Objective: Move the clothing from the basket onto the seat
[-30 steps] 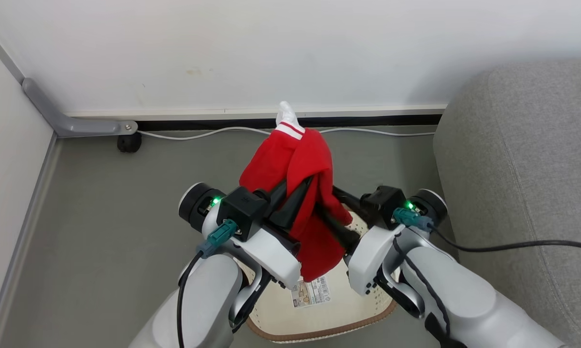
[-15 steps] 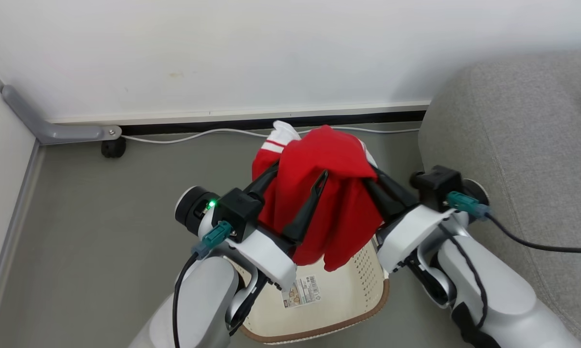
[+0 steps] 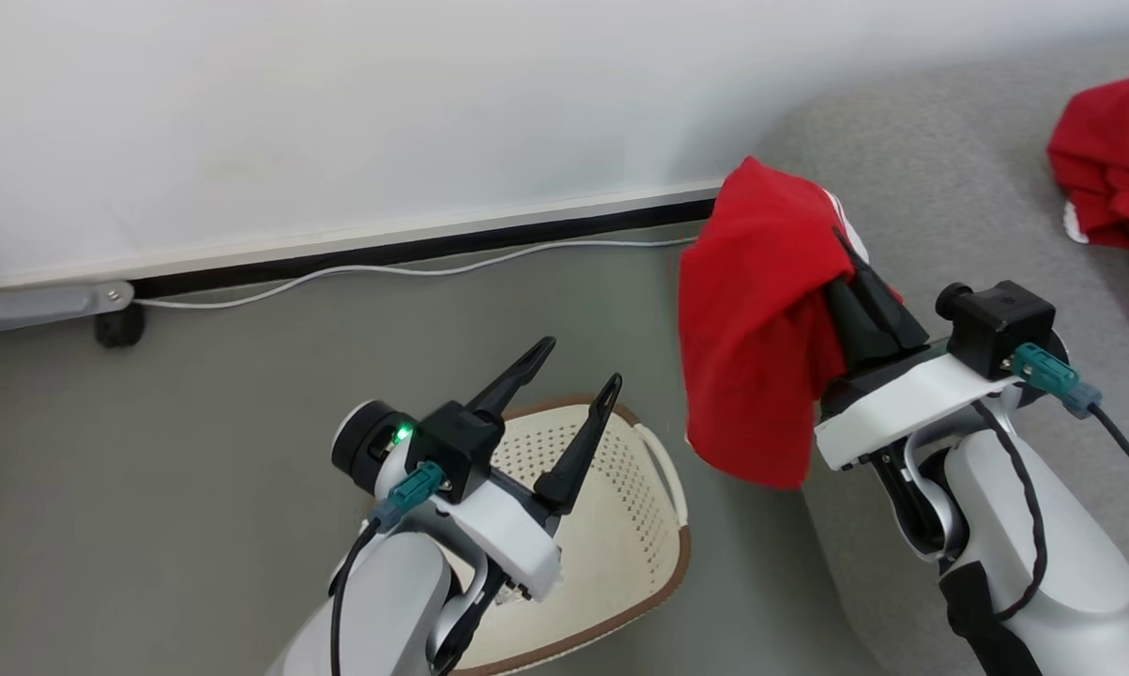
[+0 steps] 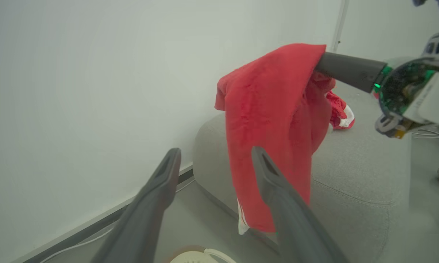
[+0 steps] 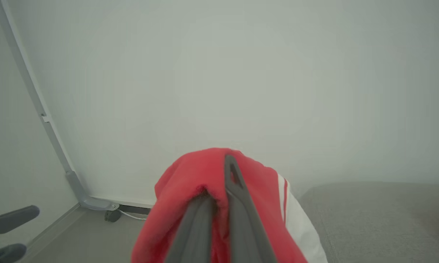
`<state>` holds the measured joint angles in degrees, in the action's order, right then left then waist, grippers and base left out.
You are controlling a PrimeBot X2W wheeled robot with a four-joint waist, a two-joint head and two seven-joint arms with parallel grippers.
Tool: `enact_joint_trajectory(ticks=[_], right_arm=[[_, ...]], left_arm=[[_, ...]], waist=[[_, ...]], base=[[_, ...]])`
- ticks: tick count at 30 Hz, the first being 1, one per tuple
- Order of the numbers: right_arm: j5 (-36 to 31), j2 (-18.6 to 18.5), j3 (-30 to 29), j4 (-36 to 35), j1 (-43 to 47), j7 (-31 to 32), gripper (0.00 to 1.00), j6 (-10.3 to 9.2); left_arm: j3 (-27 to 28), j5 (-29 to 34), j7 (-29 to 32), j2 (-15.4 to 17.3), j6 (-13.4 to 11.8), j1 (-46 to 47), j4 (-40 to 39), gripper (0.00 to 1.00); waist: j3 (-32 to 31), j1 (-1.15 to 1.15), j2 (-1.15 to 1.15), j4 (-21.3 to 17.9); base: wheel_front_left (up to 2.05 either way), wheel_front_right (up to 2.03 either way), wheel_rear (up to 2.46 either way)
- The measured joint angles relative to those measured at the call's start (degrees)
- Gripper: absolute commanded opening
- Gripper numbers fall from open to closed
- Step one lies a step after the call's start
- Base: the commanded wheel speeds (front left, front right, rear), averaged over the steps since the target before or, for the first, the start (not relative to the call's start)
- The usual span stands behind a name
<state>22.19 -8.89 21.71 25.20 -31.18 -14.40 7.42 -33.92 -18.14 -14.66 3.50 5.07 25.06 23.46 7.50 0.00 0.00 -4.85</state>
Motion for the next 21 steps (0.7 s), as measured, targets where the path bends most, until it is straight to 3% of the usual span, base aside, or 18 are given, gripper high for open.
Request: enact_joint_trajectory(ticks=[11, 21], right_arm=[[-1.46, 0.04, -4.35, -2.69, 2.17, 0.0, 0.0, 0.0], [-1.46, -0.78, -5.05, -4.13, 2.8, 0.0, 0.0, 0.0]], left_arm=[[1.44, 0.49, 0.01, 0.98, 0.98, -2.05, 0.12, 1.0], [3.59, 1.3, 0.01, 1.11, 1.0, -3.72, -0.67, 1.0]], waist=[[-0.45, 0.0, 0.0, -8.59], [-0.55, 0.0, 0.0, -19.15]], base=[[0.0, 0.0, 0.0], [0.0, 0.0, 0.0]])
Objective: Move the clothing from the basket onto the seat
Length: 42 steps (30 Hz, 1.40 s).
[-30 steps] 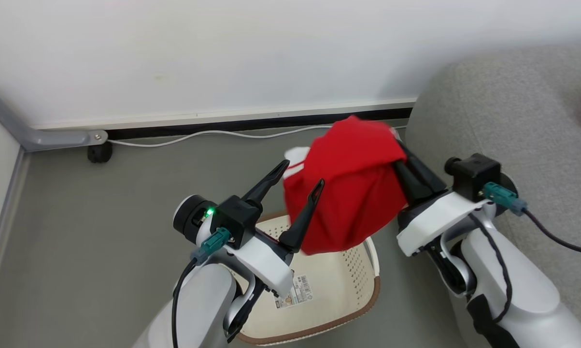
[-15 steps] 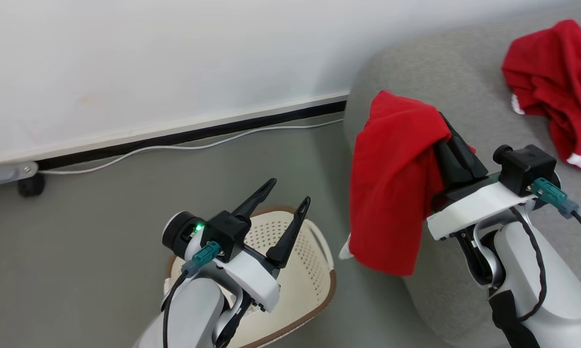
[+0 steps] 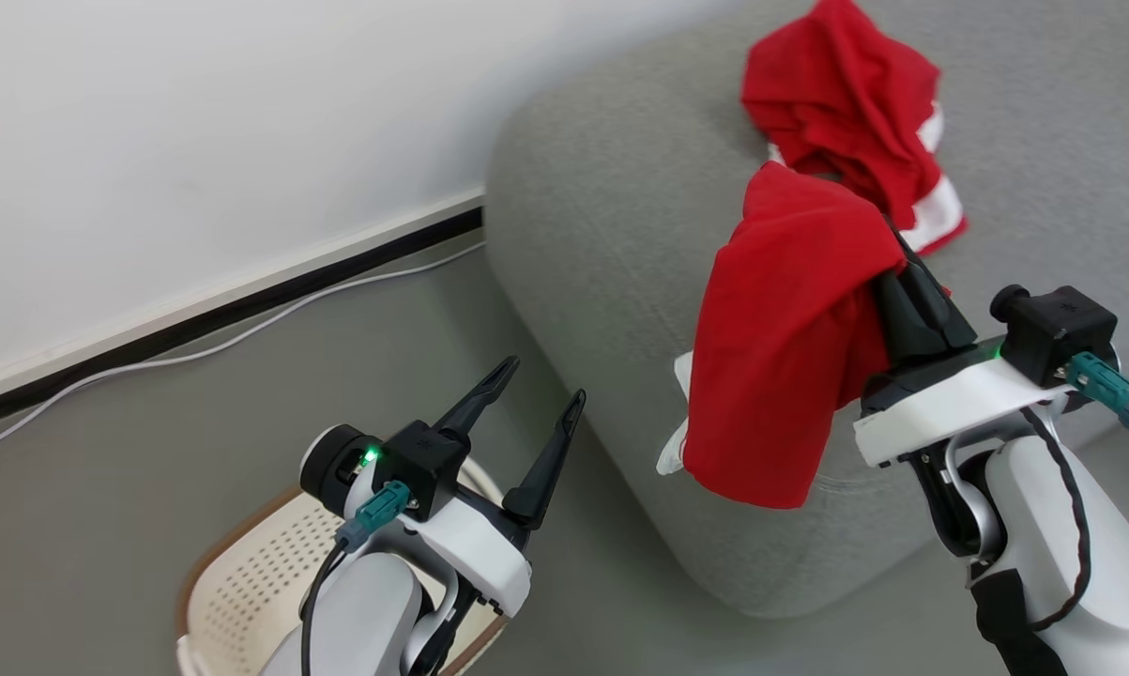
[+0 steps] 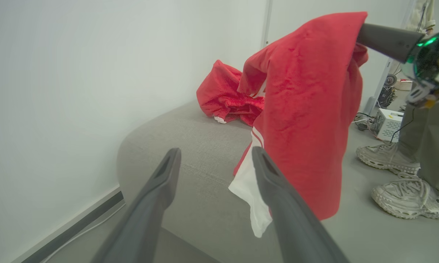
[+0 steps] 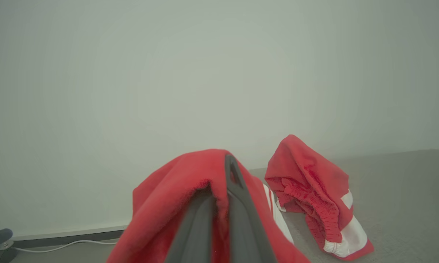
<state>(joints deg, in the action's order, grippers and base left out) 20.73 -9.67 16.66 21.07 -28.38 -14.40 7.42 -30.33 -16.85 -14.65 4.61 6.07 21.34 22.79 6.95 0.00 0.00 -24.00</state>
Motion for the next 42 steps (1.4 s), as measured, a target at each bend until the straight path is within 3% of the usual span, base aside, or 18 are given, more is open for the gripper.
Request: enact_joint_trajectory(ticks=[8, 18, 26, 31, 42], right_arm=[[-0.54, -0.94, -4.87, -2.53, 2.81, 0.0, 0.0, 0.0], [-3.21, -1.7, -14.57, -7.65, 6.48, 0.0, 0.0, 0.0], [-5.22, -3.37, -19.76, -7.83, 6.62, 0.0, 0.0, 0.0], [-9.02, -6.08, -22.35, -3.67, -0.83, 0.0, 0.0, 0.0], [-15.64, -8.33, -23.87, 6.23, -20.48, 2.6, 0.0, 0.0]], left_arm=[[-0.53, 1.07, 0.0, 0.01, 0.52, -0.01, -0.03, 1.0], [-3.96, 0.85, 0.0, -0.24, 1.01, 1.92, 1.22, 1.0], [-7.46, -1.25, 0.0, 0.4, 1.01, 2.77, 1.29, 1.0], [-8.64, -1.88, -0.01, 3.22, 1.01, 3.71, 0.21, 1.0], [-8.96, -1.9, -0.01, 8.04, 1.01, 3.81, -1.85, 1.0]], waist=[[0.74, 0.0, 0.0, -6.6], [3.49, 0.0, 0.0, -7.71], [5.49, 0.0, 0.0, -8.08], [8.62, 0.0, 0.0, -8.15], [16.68, 0.0, 0.0, -8.15]], base=[[0.0, 0.0, 0.0], [0.0, 0.0, 0.0], [0.0, 0.0, 0.0], [0.0, 0.0, 0.0], [0.0, 0.0, 0.0]])
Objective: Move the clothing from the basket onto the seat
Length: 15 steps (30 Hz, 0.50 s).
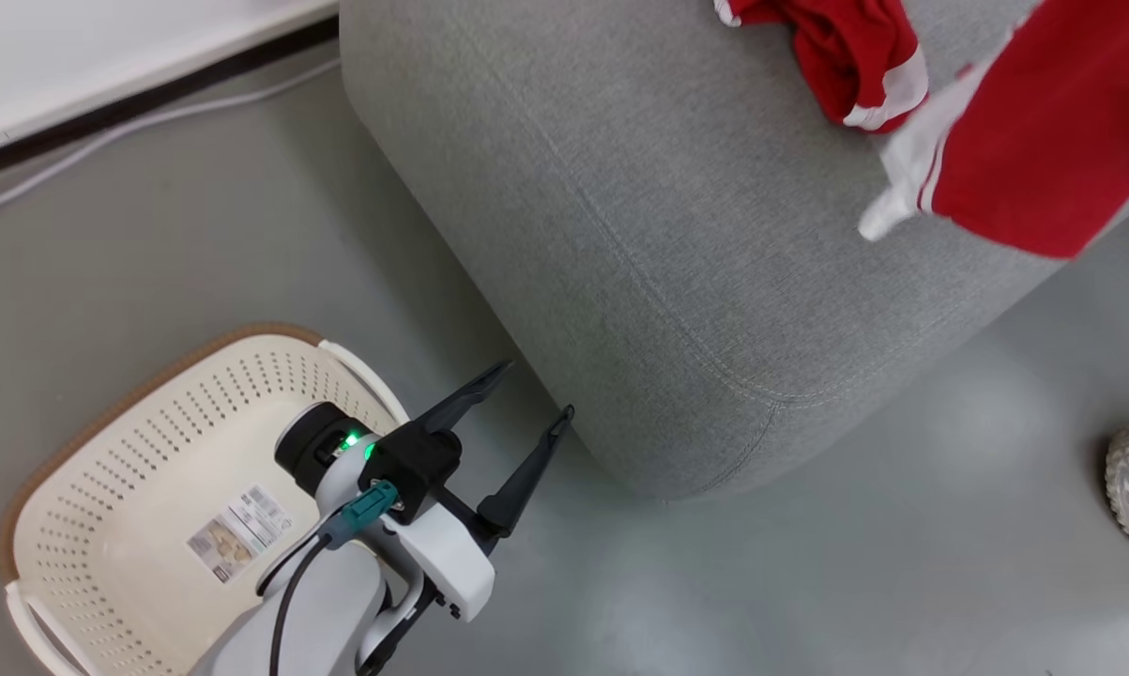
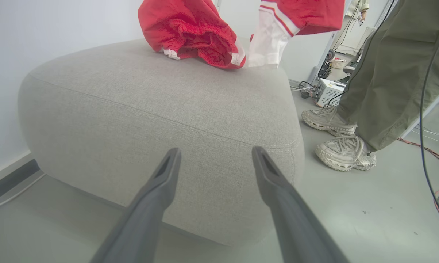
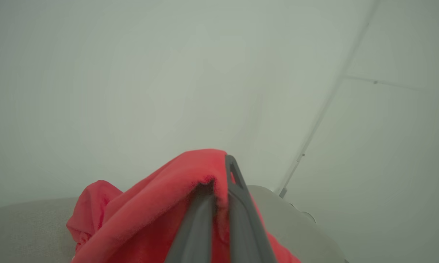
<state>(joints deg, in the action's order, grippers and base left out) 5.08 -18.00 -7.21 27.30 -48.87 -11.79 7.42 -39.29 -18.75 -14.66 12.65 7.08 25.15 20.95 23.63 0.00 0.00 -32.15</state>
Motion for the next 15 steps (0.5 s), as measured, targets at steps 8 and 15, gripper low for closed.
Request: enact_joint_trajectory(ticks=[8, 15], right_arm=[[-5.69, -1.51, -4.91, 7.84, -13.2, 0.66, 0.0, 0.01], [-15.52, -3.57, -17.81, 9.79, -22.73, 2.8, 0.0, 0.01]], left_arm=[[-0.59, 0.62, 1.13, 2.72, 0.0, 0.02, -2.38, 1.0], [-2.23, 0.59, 1.81, 3.46, 0.0, 0.07, -2.83, 1.0]], waist=[[6.6, 0.0, 0.0, 1.56], [11.53, 0.0, 0.0, 5.67]], base=[[0.0, 0.0, 0.0], [0.0, 0.0, 0.0]])
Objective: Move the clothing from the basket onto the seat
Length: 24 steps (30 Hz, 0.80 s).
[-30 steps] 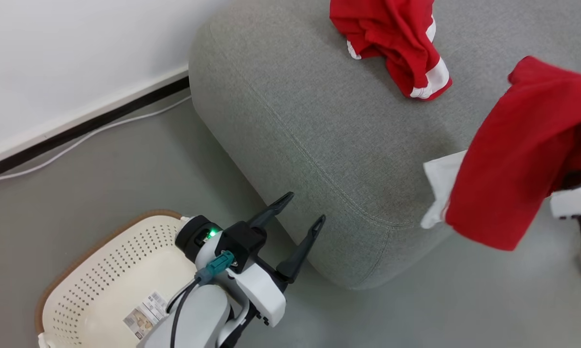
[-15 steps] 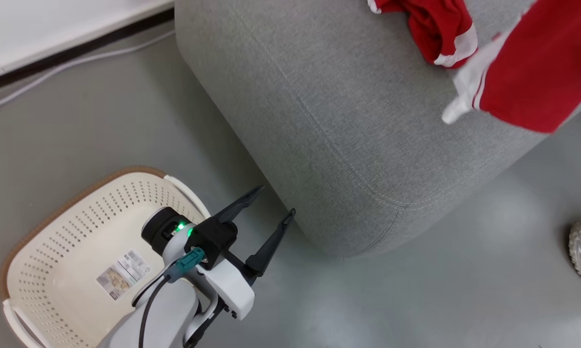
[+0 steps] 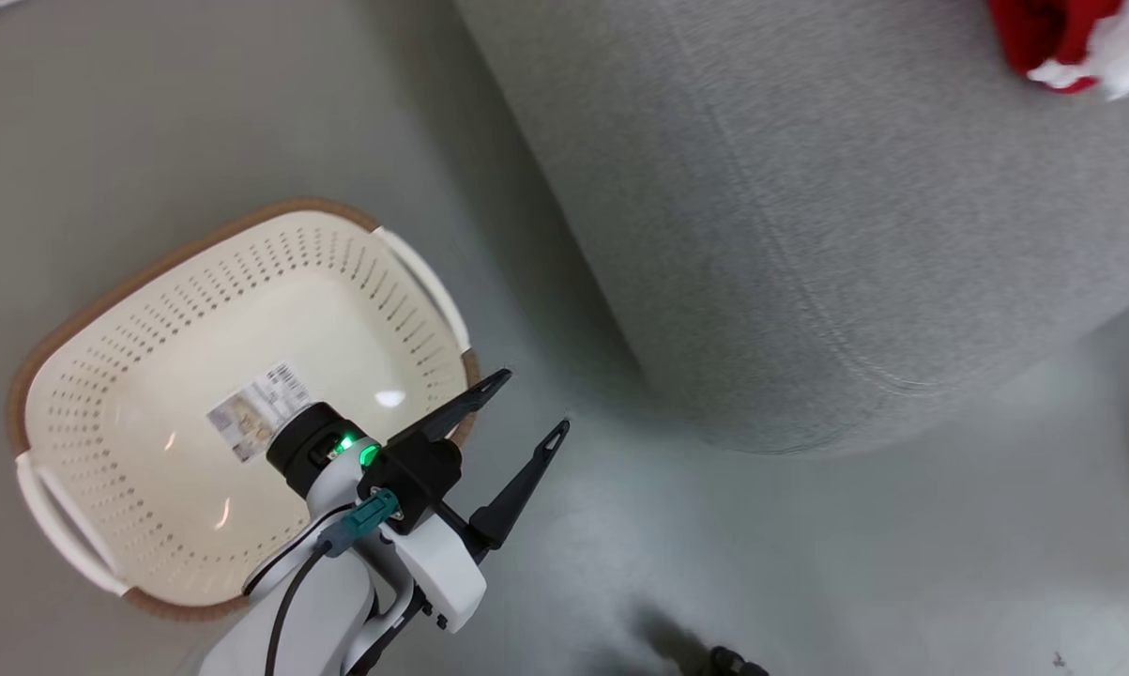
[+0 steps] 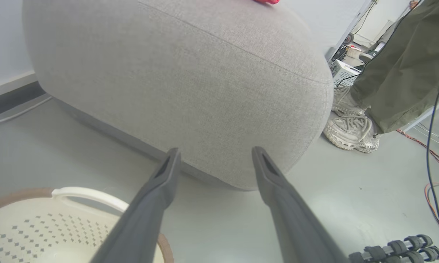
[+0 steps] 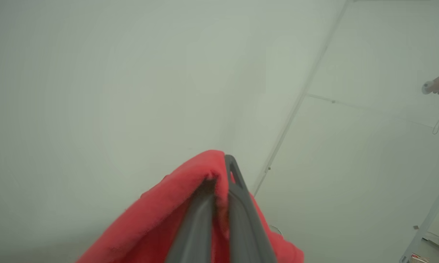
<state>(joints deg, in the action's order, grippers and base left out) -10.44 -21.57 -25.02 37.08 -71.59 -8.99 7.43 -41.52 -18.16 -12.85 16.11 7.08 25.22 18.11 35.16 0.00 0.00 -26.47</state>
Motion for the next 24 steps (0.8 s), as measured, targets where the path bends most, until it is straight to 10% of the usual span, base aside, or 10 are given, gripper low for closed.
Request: enact_joint_trajectory(ticks=[8, 16, 24], right_arm=[[-10.95, 1.23, -15.61, -2.68, -8.07, 2.33, 0.0, -0.01], [-13.44, 10.37, -16.63, 1.54, -8.65, 6.05, 0.0, 0.0], [-15.94, 10.04, -21.45, 8.48, -2.1, 7.3, 0.0, 0.0]], left_arm=[[-0.55, -0.08, -0.38, 0.77, 0.0, 3.1, 1.34, 1.0], [0.15, -1.49, -1.32, -0.18, 0.0, 4.09, 3.45, 1.0], [0.11, -1.52, -1.64, -1.92, 0.0, 6.44, 4.71, 1.0]], waist=[[4.79, 0.0, 0.0, 6.05], [9.05, 0.0, 0.0, 10.48], [10.37, 0.0, 0.0, 13.53]], base=[[0.0, 0.0, 0.0], [0.0, 0.0, 0.0], [0.0, 0.0, 0.0]])
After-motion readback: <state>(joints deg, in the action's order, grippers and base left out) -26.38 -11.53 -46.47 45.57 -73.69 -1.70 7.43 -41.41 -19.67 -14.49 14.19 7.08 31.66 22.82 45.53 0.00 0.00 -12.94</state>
